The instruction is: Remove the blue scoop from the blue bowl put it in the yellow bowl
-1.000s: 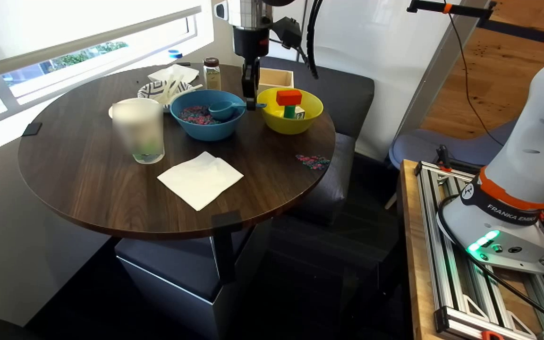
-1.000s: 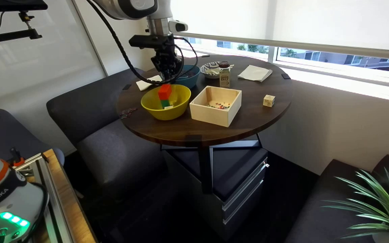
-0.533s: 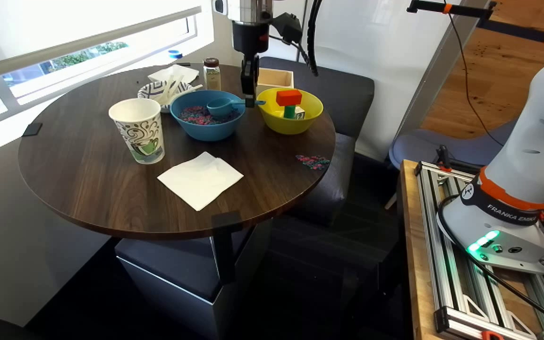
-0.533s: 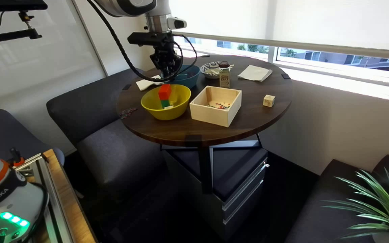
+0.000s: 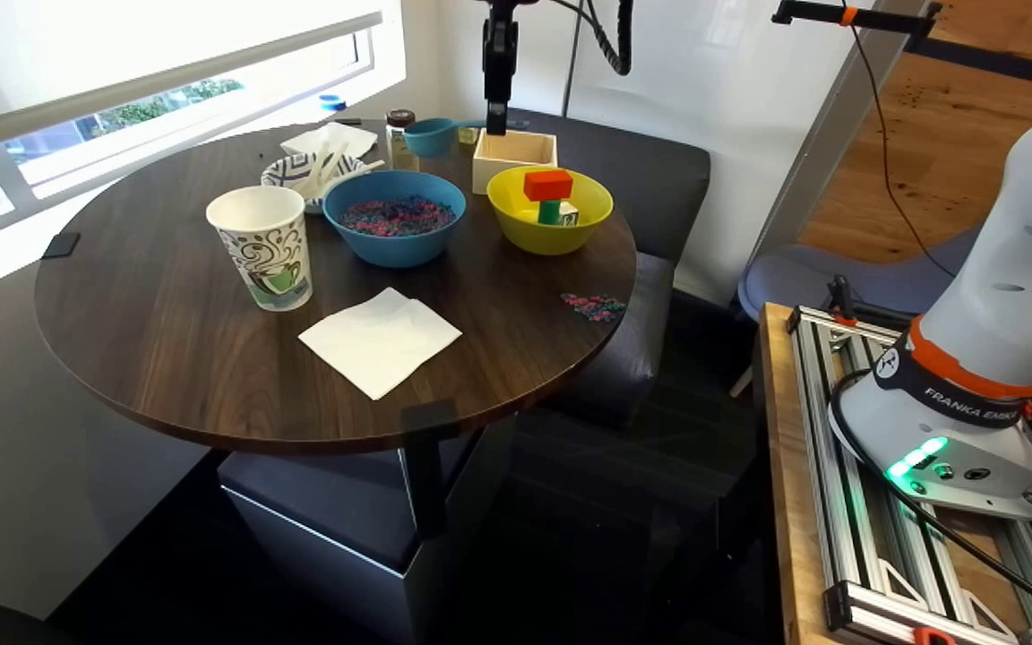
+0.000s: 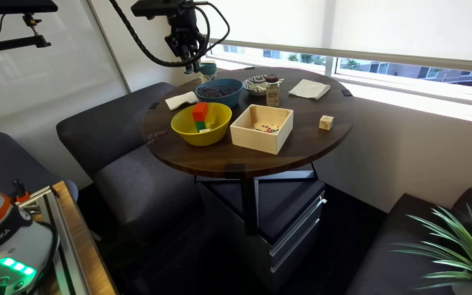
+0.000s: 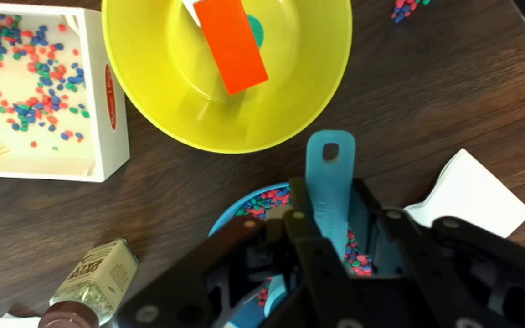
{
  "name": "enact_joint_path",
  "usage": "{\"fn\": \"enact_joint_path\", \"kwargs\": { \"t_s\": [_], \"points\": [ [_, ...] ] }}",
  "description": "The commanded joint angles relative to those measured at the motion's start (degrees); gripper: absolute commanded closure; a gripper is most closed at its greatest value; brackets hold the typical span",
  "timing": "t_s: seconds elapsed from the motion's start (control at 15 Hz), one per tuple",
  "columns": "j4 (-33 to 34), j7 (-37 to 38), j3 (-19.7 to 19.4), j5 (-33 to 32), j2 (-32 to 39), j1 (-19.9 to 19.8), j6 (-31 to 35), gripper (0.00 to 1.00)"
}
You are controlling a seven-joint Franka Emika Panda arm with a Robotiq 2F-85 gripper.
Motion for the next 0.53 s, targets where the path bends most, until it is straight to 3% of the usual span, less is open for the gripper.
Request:
{"fn": "enact_joint_path", "kwargs": {
  "t_s": [0.0,0.47],
  "points": [
    [0.52,-3.54,-1.98,0.90,-4.95,-0.78,-4.77,0.94],
    [2.04,-6.95,-6.61,-10.34,-9.75,-3.35,-20.14,0.94]
  ]
}}
